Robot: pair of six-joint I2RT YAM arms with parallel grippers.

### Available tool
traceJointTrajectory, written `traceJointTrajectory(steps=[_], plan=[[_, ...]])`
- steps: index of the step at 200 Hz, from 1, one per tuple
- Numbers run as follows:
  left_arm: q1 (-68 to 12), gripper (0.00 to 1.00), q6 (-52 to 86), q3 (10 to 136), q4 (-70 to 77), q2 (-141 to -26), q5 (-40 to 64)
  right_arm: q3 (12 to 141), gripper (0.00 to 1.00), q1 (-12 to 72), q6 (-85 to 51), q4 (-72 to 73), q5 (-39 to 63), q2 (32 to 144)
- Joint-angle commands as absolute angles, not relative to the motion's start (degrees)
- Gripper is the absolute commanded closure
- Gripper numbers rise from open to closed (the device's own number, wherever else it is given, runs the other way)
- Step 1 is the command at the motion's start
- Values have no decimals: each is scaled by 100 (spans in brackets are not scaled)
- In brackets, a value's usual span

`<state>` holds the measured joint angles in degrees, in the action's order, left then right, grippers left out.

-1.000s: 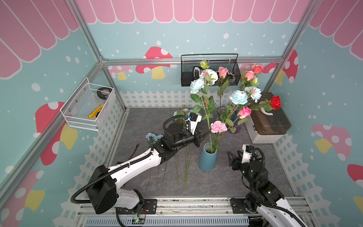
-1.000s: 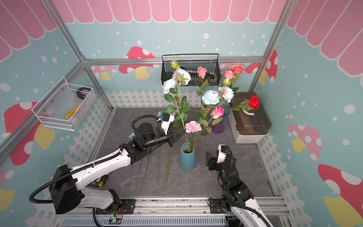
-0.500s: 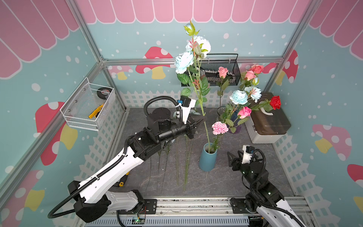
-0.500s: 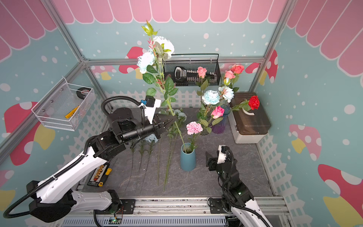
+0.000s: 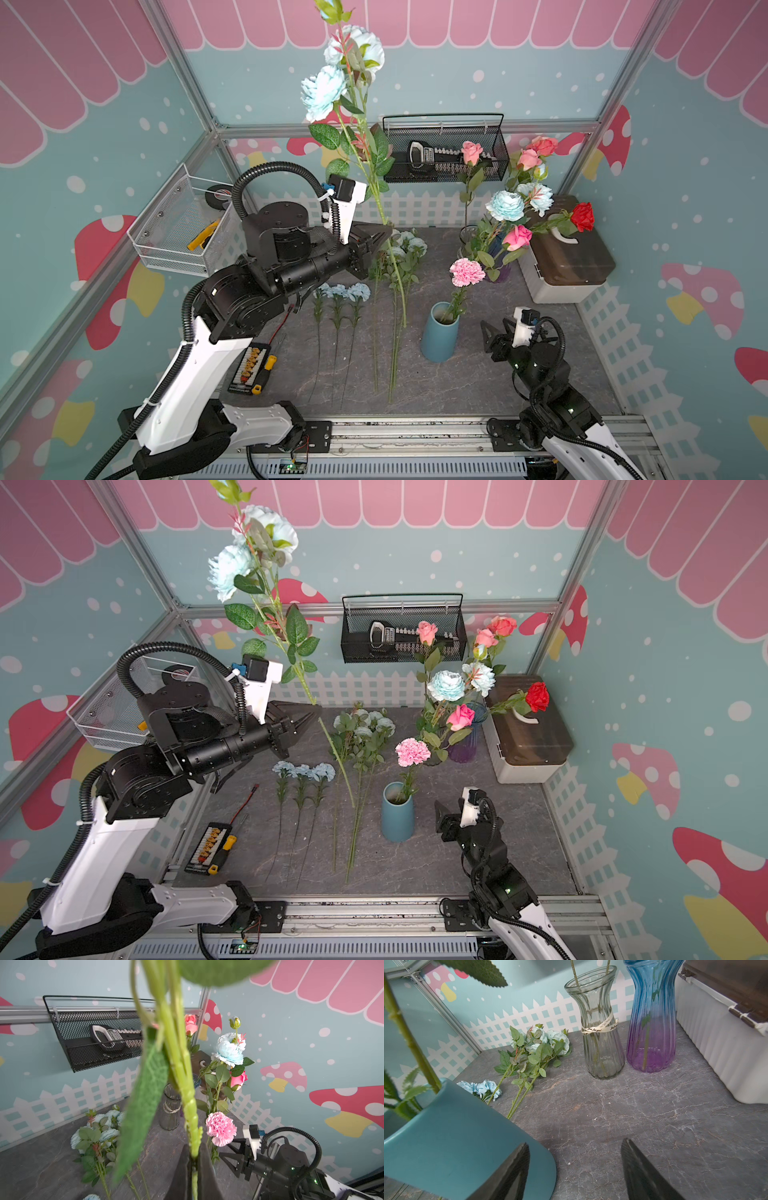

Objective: Pick out blue flowers from the vase
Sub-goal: Place the flower at the center of the board.

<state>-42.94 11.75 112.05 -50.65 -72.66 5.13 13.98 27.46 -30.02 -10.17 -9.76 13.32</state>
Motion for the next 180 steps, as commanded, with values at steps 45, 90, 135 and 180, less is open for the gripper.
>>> traceJointTrajectory(steps=[45, 90, 135, 180], plan=[[-3403, 100, 1129, 10645, -6466, -7343, 640, 1336, 31, 2776, -2988, -967, -962, 1222], [-2026, 100, 1233, 8796, -5733, -7341, 1955, 1336, 31, 2772, -2988, -967, -962, 1213], [-1598, 100, 1377, 7749, -4731, -8082, 2527, 1338, 32, 2777, -2988, -972, -967, 1222], [-1565, 100, 1361, 7942, -4531, -9086, 2604, 1336, 32, 2775, -2986, -975, -965, 1213]])
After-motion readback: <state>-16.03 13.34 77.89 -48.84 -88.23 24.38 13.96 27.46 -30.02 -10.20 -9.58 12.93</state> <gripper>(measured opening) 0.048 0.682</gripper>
